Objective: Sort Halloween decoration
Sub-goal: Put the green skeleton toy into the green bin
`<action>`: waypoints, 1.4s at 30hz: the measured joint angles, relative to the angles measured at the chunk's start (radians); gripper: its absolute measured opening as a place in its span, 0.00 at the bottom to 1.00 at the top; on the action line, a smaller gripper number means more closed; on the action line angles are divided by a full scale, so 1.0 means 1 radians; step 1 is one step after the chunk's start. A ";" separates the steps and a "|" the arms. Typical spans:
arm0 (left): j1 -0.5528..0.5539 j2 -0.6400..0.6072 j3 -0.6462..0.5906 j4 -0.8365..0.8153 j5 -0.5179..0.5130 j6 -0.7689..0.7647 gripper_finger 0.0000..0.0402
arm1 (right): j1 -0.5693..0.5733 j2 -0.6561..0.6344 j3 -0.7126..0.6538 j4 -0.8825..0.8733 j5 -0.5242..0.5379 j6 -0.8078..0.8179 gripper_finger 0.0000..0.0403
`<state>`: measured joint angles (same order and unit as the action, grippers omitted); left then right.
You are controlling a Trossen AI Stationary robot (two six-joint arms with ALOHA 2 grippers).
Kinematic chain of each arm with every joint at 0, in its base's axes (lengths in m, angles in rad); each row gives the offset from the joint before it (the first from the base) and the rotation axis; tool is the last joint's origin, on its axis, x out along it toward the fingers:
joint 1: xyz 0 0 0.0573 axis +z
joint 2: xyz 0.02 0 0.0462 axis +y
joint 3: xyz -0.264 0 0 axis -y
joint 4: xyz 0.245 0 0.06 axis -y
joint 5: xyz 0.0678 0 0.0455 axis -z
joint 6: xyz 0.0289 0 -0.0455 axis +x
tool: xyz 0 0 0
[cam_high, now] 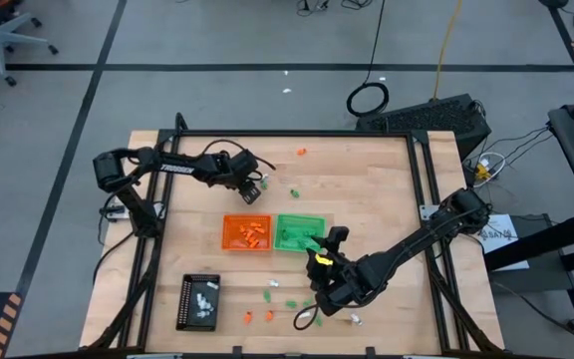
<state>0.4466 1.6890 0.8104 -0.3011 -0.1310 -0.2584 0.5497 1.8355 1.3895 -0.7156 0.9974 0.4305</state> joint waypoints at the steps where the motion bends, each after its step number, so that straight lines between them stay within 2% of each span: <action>1: -0.002 0.000 0.000 -0.011 0.000 0.000 0.43 | -0.001 0.000 0.000 0.000 0.000 0.000 0.40; 11: -0.021 0.002 -0.002 -0.015 0.055 0.093 0.04 | -0.013 0.000 0.000 0.011 -0.003 0.019 0.40; 20: -0.052 -0.043 -0.006 -0.051 0.072 0.137 0.03 | -0.011 0.001 0.000 0.023 -0.006 0.029 0.40; 23: -0.074 -0.114 -0.011 -0.095 0.115 0.163 0.03 | -0.012 0.001 0.000 0.031 -0.007 0.023 0.40; 29: -0.130 -0.283 -0.007 -0.153 0.107 0.194 0.03 | -0.021 0.002 -0.004 0.084 -0.005 -0.007 0.40; 35: -0.235 -0.421 -0.006 -0.154 0.078 0.323 0.03 | -0.058 0.002 -0.099 0.411 -0.014 -0.273 0.40; 40: -0.358 -0.466 -0.006 -0.125 -0.051 0.556 0.03 | -0.119 0.002 -0.159 0.743 -0.142 -0.485 0.40; 42: -0.408 -0.470 -0.006 -0.095 -0.098 0.638 0.03 | -0.143 0.002 -0.160 0.821 -0.198 -0.540 0.40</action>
<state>0.0384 1.2193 0.8043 -0.3960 -0.2289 0.3797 0.4066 1.8371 1.2293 0.1053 0.7997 -0.1094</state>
